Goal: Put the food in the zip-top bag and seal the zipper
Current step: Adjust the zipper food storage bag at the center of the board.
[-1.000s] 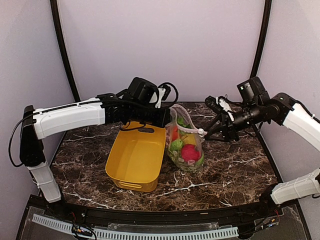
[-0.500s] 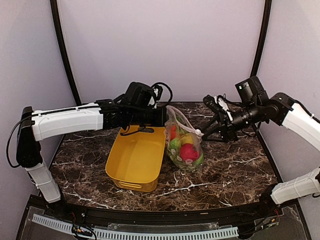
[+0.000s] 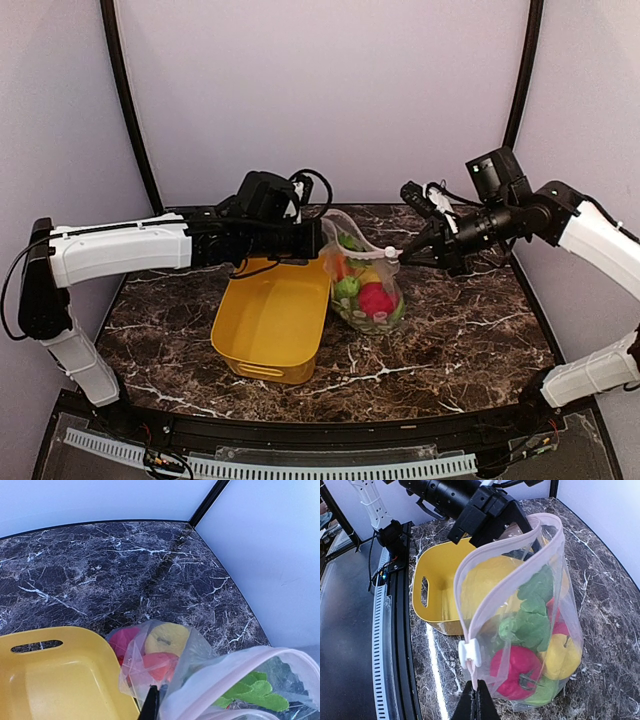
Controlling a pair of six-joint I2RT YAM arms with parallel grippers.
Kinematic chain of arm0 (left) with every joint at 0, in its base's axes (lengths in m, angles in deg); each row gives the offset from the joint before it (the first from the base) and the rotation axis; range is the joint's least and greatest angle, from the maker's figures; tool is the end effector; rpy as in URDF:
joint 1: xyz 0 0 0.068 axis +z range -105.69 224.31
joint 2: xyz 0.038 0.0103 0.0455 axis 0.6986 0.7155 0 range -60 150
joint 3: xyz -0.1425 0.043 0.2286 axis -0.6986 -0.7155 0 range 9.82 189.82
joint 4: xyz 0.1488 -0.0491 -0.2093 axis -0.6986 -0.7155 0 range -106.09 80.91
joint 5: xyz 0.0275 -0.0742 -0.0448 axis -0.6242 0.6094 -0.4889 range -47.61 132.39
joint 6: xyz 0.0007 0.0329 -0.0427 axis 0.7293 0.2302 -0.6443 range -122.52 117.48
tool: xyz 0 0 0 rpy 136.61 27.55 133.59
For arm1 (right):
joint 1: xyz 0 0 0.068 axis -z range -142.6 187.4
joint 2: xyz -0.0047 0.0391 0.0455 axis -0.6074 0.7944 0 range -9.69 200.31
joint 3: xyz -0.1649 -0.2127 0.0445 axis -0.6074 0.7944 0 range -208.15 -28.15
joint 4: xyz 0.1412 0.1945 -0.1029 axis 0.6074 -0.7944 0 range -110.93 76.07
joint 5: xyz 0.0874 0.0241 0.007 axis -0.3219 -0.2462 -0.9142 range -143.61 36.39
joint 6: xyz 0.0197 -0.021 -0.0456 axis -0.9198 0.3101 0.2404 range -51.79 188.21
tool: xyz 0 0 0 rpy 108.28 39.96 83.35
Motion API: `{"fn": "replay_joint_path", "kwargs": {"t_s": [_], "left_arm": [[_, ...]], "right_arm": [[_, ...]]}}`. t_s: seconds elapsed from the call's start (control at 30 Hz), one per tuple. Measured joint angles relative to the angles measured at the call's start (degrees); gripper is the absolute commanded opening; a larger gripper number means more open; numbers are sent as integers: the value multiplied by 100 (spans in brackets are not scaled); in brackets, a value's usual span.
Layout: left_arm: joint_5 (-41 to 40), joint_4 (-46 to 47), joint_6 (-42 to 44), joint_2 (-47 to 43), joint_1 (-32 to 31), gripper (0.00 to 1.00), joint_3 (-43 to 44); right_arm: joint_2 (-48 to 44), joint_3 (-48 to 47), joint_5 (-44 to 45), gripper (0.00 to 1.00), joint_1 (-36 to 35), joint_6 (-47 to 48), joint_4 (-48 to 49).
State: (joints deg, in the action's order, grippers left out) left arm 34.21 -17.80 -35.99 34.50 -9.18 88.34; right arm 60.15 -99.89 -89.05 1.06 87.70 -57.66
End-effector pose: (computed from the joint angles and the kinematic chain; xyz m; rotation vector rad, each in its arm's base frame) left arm 0.2374 -0.3120 0.3212 0.2695 2.0785 -0.8146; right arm 0.1882 0.1639 0.3607 -1.3429 1.8454 0.8620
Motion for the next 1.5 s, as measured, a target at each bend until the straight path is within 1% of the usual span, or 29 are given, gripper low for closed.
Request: {"fn": "replay_joint_path", "kwargs": {"t_s": [0.03,0.13,0.23,0.37,0.43,0.47,0.53,0.6,0.67,0.83,0.9,0.97,1.0,1.03,1.07,1.1,1.13,1.17,1.23,1.37,1.5], "left_arm": [[0,15,0,-11,0,4,-22],[7,94,13,-35,0,6,-74],[55,146,85,-83,0,14,-90],[304,184,323,-216,2,19,-92],[483,184,522,-304,4,19,-101],[581,181,640,-352,4,19,-116],[800,186,848,-448,4,16,-179],[1067,186,1086,-553,4,10,-275],[1333,197,1318,-643,4,8,-372],[1958,271,1746,-726,4,6,-542],[2249,258,1882,-726,4,7,-568],[2461,247,1998,-726,4,21,-581],[2544,225,2076,-728,4,32,-586],[2599,205,2159,-739,2,40,-597],[2605,179,2240,-763,-2,44,-616],[2573,160,2371,-802,-15,56,-634],[2503,125,2463,-852,-52,63,-656],[2365,98,2612,-920,-87,78,-660],[1974,48,2907,-1071,-203,86,-625],[1189,-223,3556,-1082,-573,91,24],[957,-271,4065,-723,-811,93,1176]], "right_arm": [[-7,-37,-31,0,2,35,-26],[-48,-197,-96,0,85,216,-173],[-144,-343,-120,0,319,431,-339],[-186,-605,-107,0,741,776,-483],[-184,-713,-63,0,909,927,-544],[-179,-767,-52,0,1001,1010,-581],[-136,-898,-57,0,1163,1115,-636],[-50,-1043,-59,0,1318,1200,-649],[31,-1134,-68,0,1447,1268,-649],[199,-1187,-232,0,1825,1602,-752],[245,-1187,-352,0,1917,1823,-885],[264,-1187,-490,0,1945,2017,-1038],[264,-1187,-546,0,1952,2079,-1095],[264,-1189,-638,0,1952,2146,-1182],[267,-1202,-730,0,1954,2201,-1281],[278,-1233,-809,0,1954,2243,-1390],[302,-1294,-879,0,1954,2275,-1495],[330,-1366,-953,0,1954,2308,-1572],[372,-1495,-1058,0,1952,2339,-1681],[387,-1624,-1217,0,1952,2356,-1803],[387,-1665,-1303,0,1952,2354,-1871]]}}
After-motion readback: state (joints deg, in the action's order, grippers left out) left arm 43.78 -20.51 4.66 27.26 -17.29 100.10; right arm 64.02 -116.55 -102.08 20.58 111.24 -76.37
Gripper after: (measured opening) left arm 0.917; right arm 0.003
